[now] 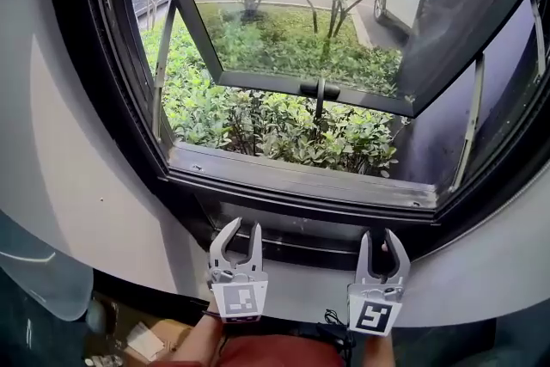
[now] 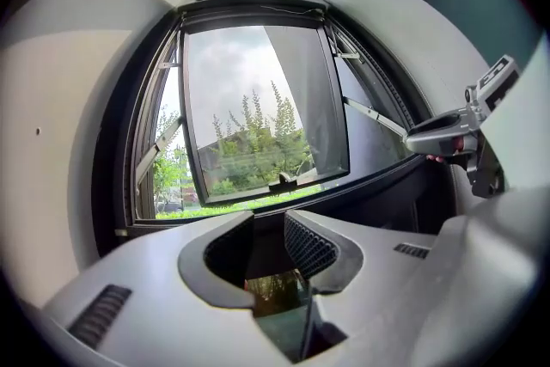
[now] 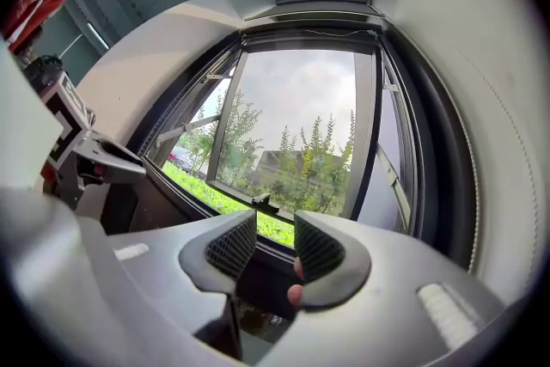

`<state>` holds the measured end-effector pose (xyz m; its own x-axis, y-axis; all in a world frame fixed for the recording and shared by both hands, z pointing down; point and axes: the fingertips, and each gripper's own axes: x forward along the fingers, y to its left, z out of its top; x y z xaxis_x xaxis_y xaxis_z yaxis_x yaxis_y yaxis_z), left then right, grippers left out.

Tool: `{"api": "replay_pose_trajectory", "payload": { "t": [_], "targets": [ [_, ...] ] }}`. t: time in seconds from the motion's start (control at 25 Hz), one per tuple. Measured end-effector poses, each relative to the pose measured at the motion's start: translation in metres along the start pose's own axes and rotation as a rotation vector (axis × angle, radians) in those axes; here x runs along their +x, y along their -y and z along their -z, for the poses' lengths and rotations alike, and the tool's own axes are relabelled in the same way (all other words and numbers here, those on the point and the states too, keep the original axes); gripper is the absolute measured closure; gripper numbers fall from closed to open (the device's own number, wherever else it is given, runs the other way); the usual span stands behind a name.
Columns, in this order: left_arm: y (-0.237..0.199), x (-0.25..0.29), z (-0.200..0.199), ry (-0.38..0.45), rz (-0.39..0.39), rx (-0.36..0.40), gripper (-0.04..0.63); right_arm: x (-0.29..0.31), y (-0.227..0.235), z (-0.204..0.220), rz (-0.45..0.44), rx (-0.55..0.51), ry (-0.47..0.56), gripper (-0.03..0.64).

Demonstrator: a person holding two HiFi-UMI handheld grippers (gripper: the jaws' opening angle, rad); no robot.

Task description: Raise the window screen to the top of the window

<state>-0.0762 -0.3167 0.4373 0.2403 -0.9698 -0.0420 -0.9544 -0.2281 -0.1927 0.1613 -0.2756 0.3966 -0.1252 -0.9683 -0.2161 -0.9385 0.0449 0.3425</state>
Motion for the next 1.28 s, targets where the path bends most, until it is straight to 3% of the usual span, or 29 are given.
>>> {"api": "replay_pose_trajectory", "payload": {
  "t": [0.52,0.84,1.28],
  "targets": [
    [0.005,-0.012,0.009,0.003,0.03,-0.04,0.494,-0.011,-0.015,0.025,-0.011,0.066,-0.079,0.475],
    [0.004,-0.01,0.002,0.029,0.022,-0.044,0.591,-0.011,-0.013,0.025,0.003,0.084,-0.051,0.606],
    [0.01,-0.011,-0.003,0.058,0.04,-0.041,0.591,-0.012,-0.015,0.023,-0.018,0.14,-0.045,0.607]
  ]
}}
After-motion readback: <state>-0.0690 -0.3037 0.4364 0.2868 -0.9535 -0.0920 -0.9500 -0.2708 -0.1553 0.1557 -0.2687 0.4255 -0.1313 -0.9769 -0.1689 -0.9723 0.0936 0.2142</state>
